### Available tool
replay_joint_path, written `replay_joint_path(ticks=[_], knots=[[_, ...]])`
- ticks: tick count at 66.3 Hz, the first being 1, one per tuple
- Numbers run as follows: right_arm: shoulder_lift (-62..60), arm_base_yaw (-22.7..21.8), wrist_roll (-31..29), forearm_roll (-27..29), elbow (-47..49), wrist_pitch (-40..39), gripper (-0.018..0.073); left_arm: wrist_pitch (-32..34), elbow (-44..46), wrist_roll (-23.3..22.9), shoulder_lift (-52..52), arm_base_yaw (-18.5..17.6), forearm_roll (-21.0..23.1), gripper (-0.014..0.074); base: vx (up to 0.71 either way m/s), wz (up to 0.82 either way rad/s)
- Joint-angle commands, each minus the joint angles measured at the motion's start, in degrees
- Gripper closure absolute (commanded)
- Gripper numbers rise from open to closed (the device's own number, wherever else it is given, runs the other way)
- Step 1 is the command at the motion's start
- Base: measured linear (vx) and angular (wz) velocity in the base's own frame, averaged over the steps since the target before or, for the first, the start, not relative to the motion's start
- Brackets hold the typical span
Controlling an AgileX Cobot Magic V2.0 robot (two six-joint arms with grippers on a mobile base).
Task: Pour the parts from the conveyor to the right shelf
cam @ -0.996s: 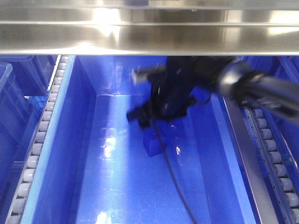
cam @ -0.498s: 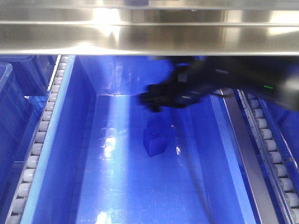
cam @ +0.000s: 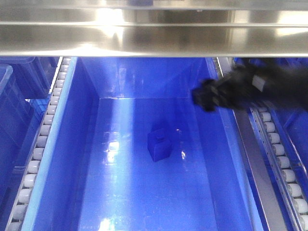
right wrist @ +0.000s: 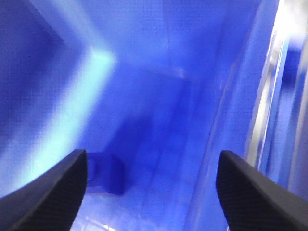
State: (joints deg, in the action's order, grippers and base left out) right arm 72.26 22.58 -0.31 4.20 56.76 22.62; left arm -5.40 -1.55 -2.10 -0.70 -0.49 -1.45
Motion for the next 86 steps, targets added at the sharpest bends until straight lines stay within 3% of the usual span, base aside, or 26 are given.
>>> replay_joint_path(ticks=[1, 15, 56, 76, 86], knots=[[-6.2, -1.6, -0.6, -0.2, -4.5, -9.8, 0.002, 4.1, 1.1, -0.4, -0.9, -0.3, 0.4, 0.0603, 0.0, 0.0], [-19.0, -5.7, -0.7, -0.1, -15.5, -12.0, 0.002, 4.1, 1.1, -0.4, -0.9, -0.3, 0.4, 0.0603, 0.0, 0.0], [-63.8, -5.7, -0.9, -2.0, -36.3, -7.8, 0.002, 4.1, 1.1, -0.4, -0.9, -0.3, 0.4, 0.0603, 0.0, 0.0], [-66.9, -5.7, -0.9, -3.0, -42.3, -14.2, 0.0024, 4.1, 1.1, -0.4, -0.9, -0.3, 0.4, 0.0603, 0.0, 0.0], [-66.9, -5.7, -1.0, -3.4, -42.3, -13.5, 0.0104, 4.1, 1.1, -0.4, -0.9, -0.3, 0.4, 0.0603, 0.0, 0.0]])
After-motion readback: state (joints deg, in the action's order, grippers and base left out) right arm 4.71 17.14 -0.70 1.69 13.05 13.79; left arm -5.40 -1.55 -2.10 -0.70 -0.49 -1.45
